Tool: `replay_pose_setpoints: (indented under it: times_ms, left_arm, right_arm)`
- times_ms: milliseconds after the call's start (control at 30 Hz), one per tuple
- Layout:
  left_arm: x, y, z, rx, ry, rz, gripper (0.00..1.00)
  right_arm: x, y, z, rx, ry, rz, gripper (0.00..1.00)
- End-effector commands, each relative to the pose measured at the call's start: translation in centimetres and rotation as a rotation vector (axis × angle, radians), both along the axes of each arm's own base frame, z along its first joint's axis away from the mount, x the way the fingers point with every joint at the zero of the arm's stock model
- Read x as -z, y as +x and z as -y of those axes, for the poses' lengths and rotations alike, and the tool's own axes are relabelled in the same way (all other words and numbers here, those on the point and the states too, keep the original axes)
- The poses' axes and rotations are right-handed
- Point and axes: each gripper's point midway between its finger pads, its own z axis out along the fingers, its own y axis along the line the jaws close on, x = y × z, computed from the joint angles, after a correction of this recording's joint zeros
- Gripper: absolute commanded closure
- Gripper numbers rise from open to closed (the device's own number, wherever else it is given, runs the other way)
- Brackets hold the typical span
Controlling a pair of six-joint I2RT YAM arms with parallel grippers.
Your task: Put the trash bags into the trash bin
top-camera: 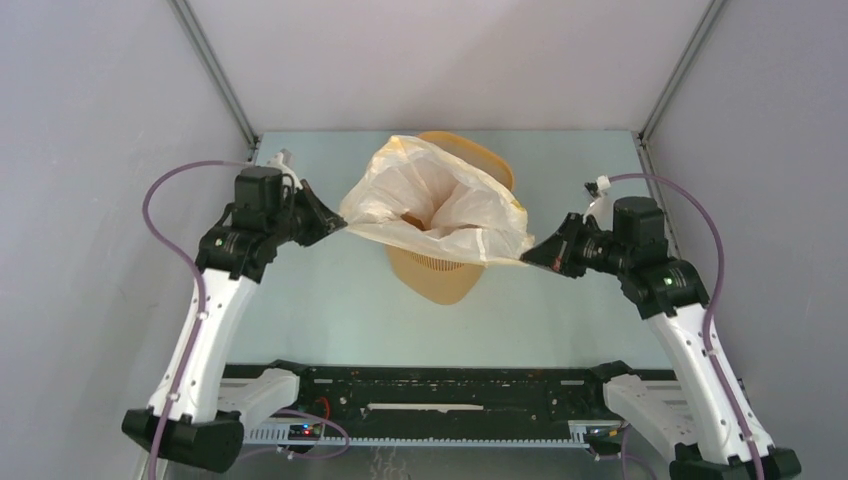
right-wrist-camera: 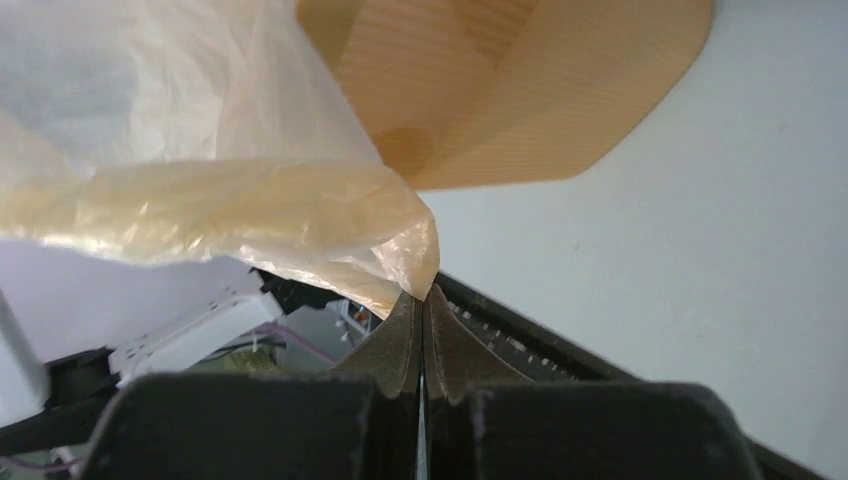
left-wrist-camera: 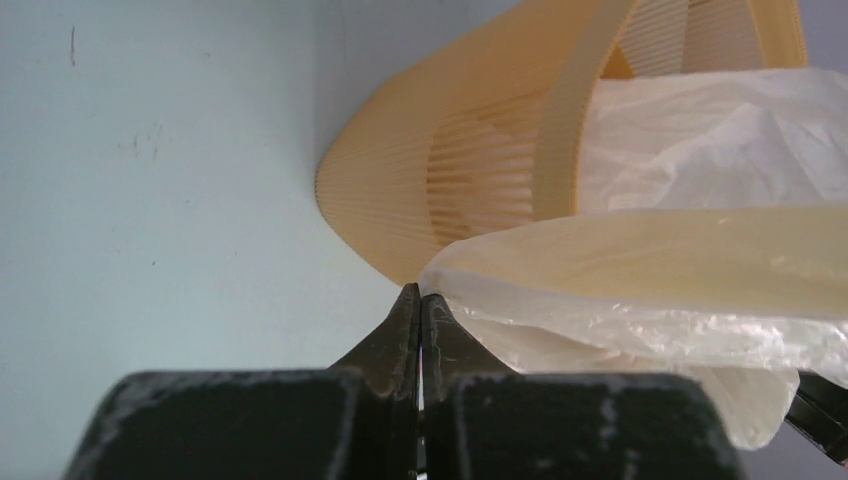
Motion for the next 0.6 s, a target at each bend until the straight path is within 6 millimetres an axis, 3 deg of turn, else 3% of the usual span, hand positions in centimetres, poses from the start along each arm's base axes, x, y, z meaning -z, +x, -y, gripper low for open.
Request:
replay_pose_setpoints:
  times_ms: [0, 100, 167, 233, 333, 467, 567]
  left_arm:
    - [-0.4, 4.8, -1.5, -0.072, 0.052, 0.087, 0.98]
    - [-0.1, 5.9, -1.2, -0.064, 0.057, 0.051, 0.94]
    - [-0.4, 5.7, -1.4, -0.065, 0.068, 0.030, 0.83]
    - [-0.8, 5.2, -1.6, -0.069, 0.079, 0.036, 0.65]
    - [-2.1, 3.8, -1.9, -0.067, 0.075, 0.063, 0.45]
    - [-5.3, 2.1, -1.6, -0.039, 0.048, 0.155, 0.27]
    - [-8.0, 1.3, -1.9, -0.034, 0.054, 0.240, 0.14]
  right_arm:
    - [0.5, 6.0, 1.6, 0.094, -0.100, 0.119, 1.00]
    - [-0.7, 8.1, 1.6, 0.098, -0.101, 0.152, 0.93]
    - [-1.7, 8.3, 1.4, 0.077, -0.104, 0.180, 0.81]
    - [-2.3, 7.8, 1.5, 0.060, -0.125, 0.206, 0.70]
    - [-3.0, 6.3, 1.9, 0.028, -0.156, 0.254, 0.50]
    - [-4.7, 3.8, 2.4, -0.033, -0.211, 0.397, 0.25]
    - [-6.7, 2.9, 2.0, -0.093, -0.222, 0.538, 0.16]
